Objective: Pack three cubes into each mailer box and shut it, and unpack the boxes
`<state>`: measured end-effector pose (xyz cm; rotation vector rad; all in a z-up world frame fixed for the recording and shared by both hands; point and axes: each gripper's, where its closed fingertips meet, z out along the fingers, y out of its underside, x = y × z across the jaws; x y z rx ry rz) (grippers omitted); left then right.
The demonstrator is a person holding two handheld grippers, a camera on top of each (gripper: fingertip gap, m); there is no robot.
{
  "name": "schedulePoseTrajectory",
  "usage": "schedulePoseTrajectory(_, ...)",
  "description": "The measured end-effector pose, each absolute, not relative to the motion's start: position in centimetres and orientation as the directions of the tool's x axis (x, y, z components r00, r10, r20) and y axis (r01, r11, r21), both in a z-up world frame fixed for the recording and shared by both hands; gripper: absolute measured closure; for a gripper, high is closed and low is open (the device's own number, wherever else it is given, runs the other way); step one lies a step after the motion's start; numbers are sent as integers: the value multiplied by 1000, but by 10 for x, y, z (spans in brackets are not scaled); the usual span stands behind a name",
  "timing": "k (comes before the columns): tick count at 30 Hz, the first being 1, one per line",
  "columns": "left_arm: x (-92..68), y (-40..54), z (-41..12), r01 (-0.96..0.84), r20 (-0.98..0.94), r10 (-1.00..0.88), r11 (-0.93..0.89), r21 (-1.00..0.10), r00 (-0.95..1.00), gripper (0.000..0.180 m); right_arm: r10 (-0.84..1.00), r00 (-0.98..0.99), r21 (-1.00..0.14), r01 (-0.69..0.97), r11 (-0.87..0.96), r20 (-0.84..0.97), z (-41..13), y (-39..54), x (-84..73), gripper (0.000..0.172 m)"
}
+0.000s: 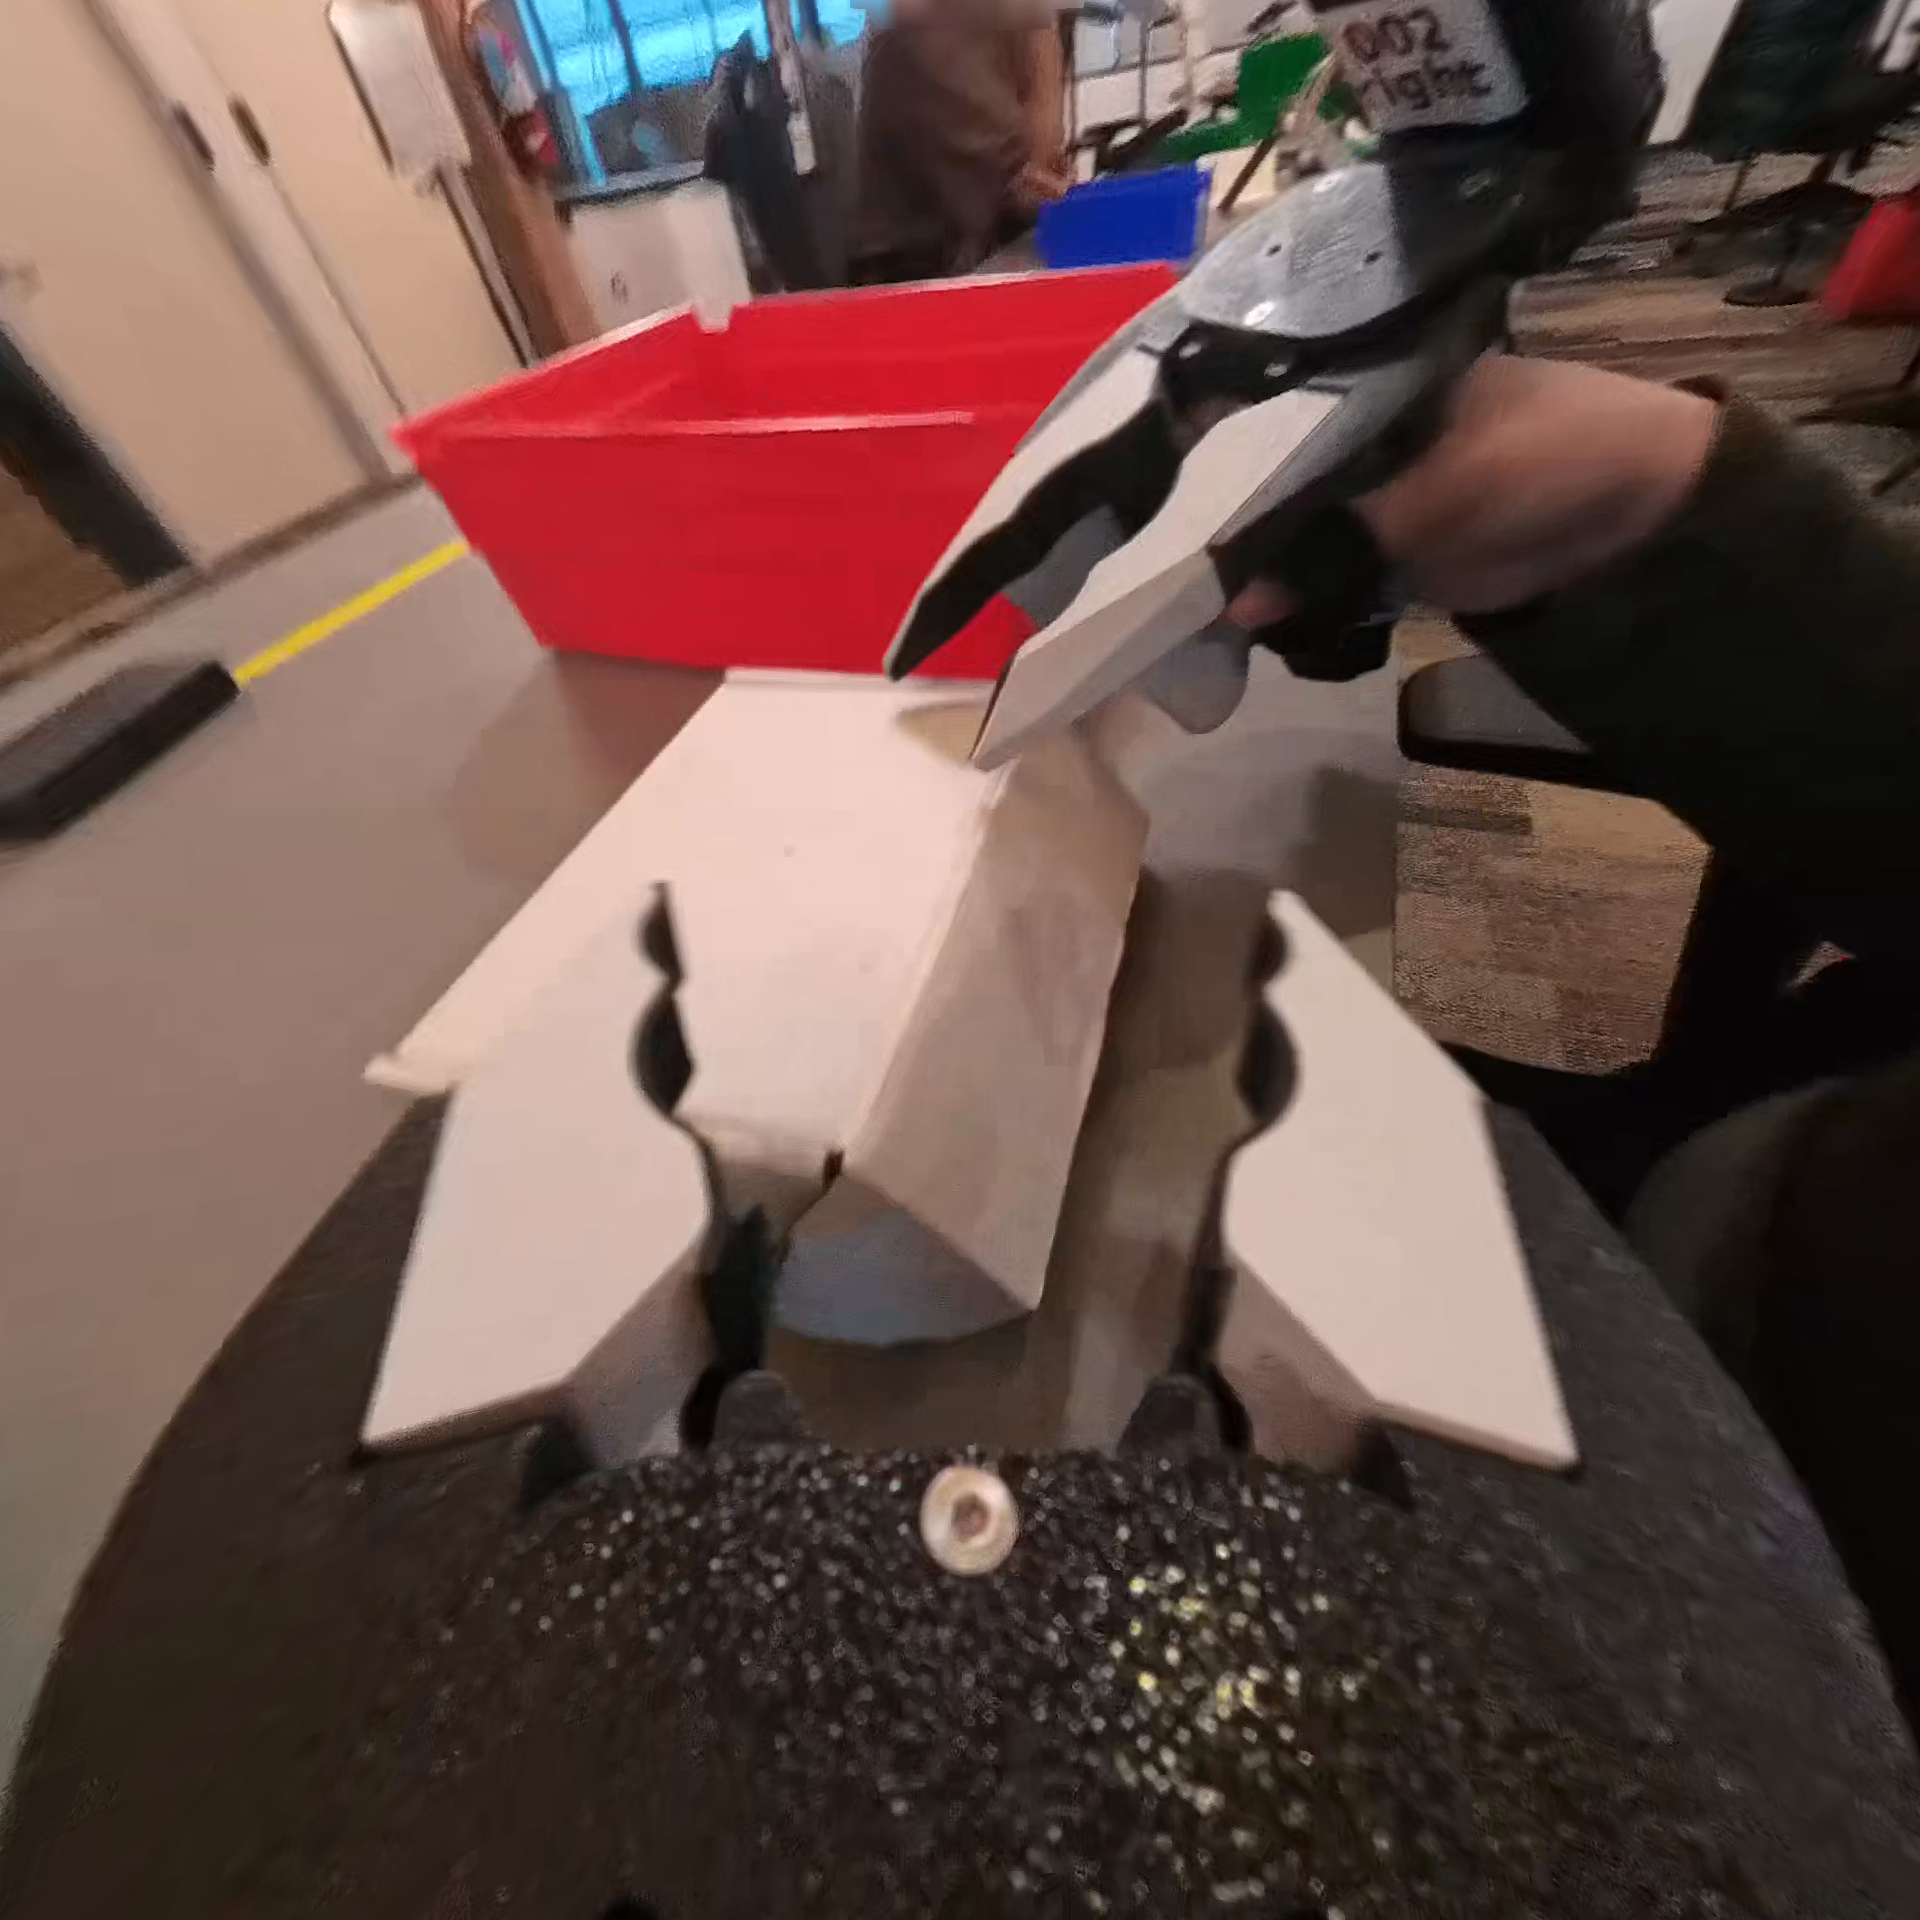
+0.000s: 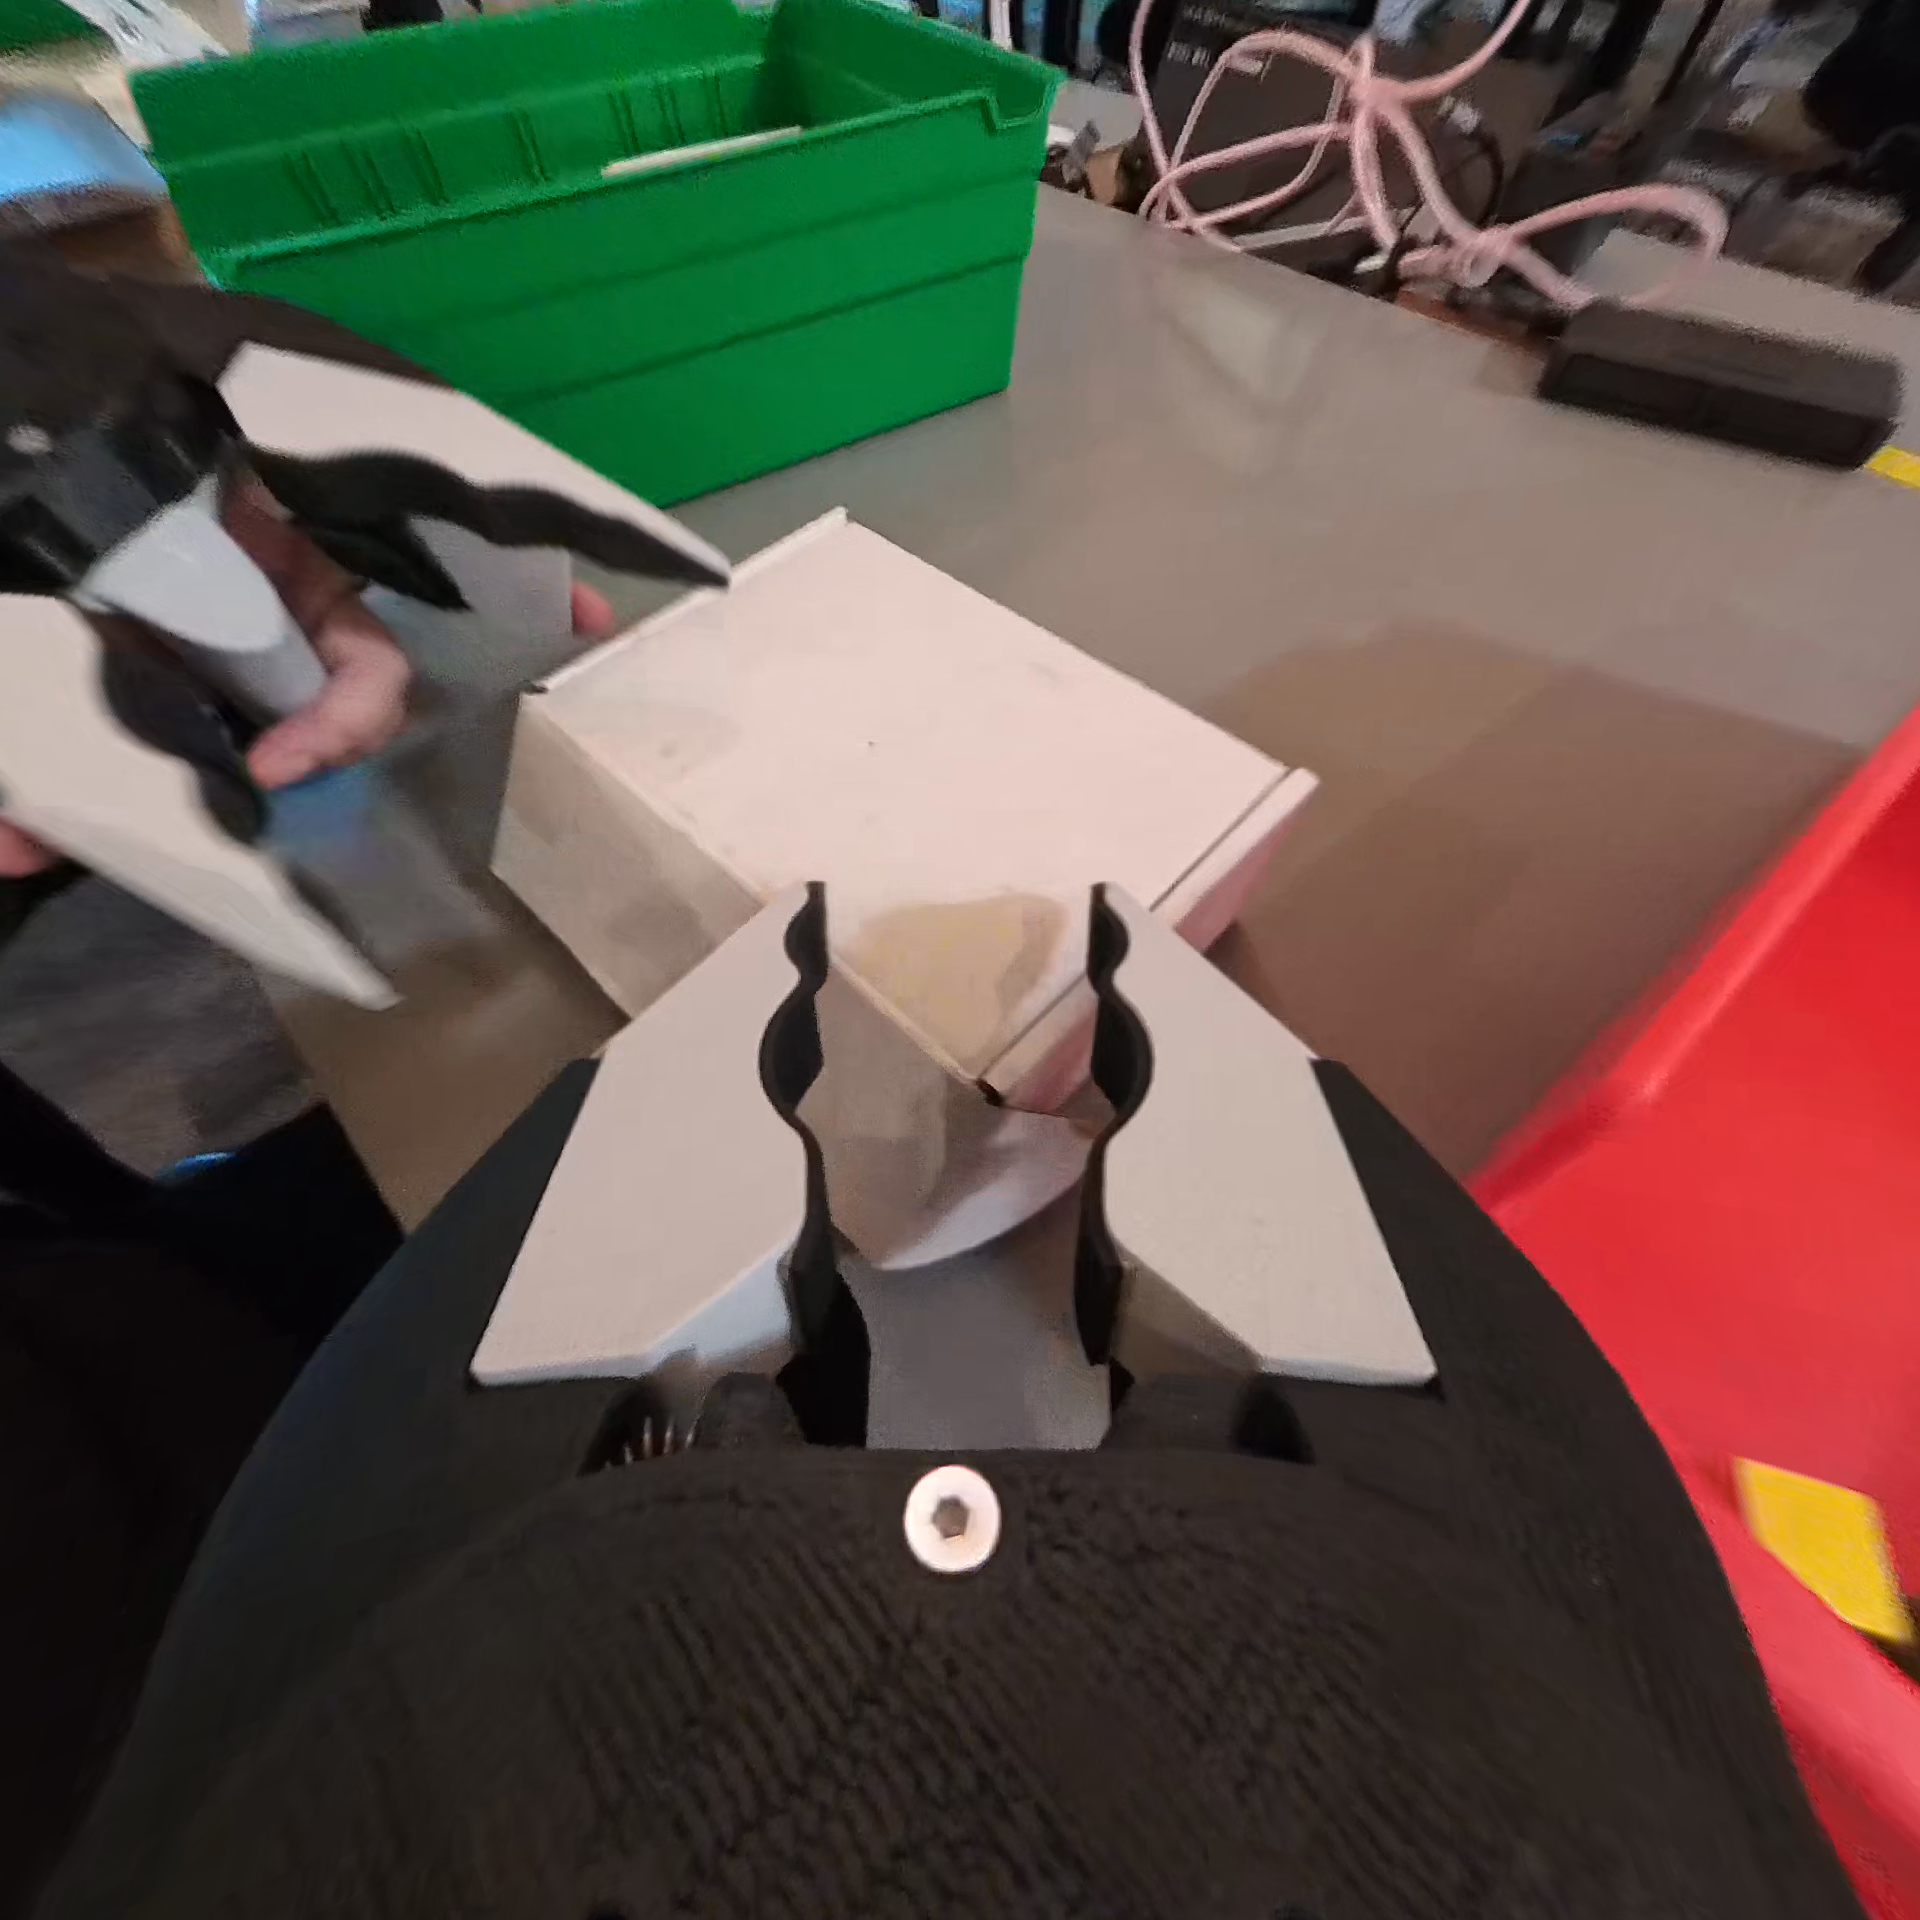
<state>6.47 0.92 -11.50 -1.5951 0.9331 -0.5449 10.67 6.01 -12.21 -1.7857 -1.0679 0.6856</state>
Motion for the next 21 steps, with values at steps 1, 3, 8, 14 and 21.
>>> schedulePoseTrajectory(1, 69, 11, -111, -284, -162, -802, -10, -959, 575, 61, 877, 478, -910, 382, -159, 47, -118, 62, 111, 120)
schedulePoseTrajectory(3, 75, 19, -107, -329, -205, -795, 7, -944, 571, 41, 862, 487, -920, 385, -70, 138, -107, 65, 118, 120)
schedulePoseTrajectory(8, 77, 44, -105, -534, -321, -835, 38, -844, 448, 36, 833, 444, -909, 389, 151, 329, -82, 59, 125, 119)
schedulePoseTrajectory(14, 71, 71, -130, -664, -52, -932, -216, -716, 358, 37, 727, 512, -877, 394, 275, 457, -61, 64, 133, 82)
schedulePoseTrajectory(21, 59, 66, -168, -841, 29, -958, -263, -473, 284, 46, 820, 269, -840, 372, 396, 506, -71, 23, 113, 69)
